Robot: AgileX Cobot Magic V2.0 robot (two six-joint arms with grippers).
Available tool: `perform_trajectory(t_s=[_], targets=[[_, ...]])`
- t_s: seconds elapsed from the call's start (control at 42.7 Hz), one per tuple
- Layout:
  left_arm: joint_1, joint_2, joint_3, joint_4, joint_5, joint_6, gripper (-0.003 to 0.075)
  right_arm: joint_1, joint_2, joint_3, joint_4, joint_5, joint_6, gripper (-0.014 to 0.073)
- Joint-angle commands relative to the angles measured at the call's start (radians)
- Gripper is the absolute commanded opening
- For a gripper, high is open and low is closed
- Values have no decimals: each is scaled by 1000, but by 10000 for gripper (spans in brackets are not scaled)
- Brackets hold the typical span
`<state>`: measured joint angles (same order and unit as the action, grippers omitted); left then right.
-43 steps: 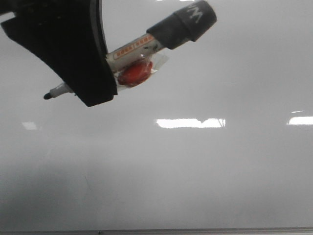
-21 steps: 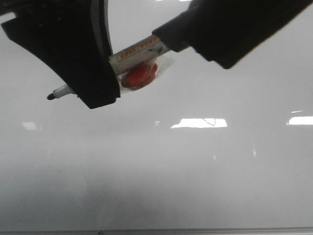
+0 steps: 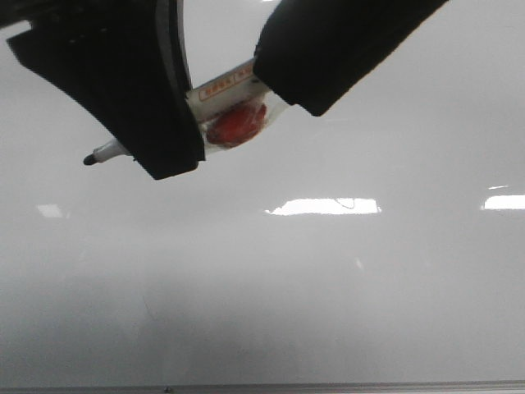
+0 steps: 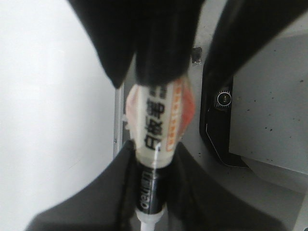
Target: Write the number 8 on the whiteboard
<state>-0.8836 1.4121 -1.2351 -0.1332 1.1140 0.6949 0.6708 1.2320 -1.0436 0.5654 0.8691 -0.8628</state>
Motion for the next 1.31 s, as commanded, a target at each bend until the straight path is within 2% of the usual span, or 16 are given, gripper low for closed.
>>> perform_trajectory(t_s=[0.0, 0.047, 0.117, 0.258, 0.328, 0.375, 0.515, 0.632, 0.796, 0.913, 1.031, 1.124, 1.288], targets=[[-8, -28, -32, -19, -39, -3, -20, 2, -21, -36, 44, -29, -13, 193], [-8, -28, -32, -19, -39, -3, -13, 2, -21, -36, 44, -26, -13, 160], [-6, -28, -32, -19, -39, -3, 42, 2, -20, -36, 39, -18, -13, 94], [-6, -41, -32, -19, -53, -13, 290, 1, -20, -36, 39, -12, -13, -22], [-2, -66, -32, -16, -76, -36, 379, 0, -20, -36, 37, -14, -13, -66], [5, -87, -32, -16, -80, -46, 403, 0, -22, -36, 36, -14, -11, -68], [64, -182, -10, -18, -85, -85, 407, -10, -48, -36, -38, -13, 57, -67], [159, -283, 70, -28, -131, -120, 407, -41, -107, -36, -151, -11, 194, -67], [321, -454, 199, -134, -234, -135, 407, -104, -272, 25, -293, -57, 477, -67], [425, -538, 276, -206, -309, -166, 406, -127, -429, 181, -316, -251, 701, -67], [487, -559, 302, -266, -339, -168, 406, -127, -509, 294, -314, -392, 707, -67], [498, -552, 302, -273, -347, -168, 406, -127, -520, 320, -316, -451, 701, -67], [498, -533, 302, -273, -351, -168, 406, -133, -437, 283, -378, -422, 703, -67]])
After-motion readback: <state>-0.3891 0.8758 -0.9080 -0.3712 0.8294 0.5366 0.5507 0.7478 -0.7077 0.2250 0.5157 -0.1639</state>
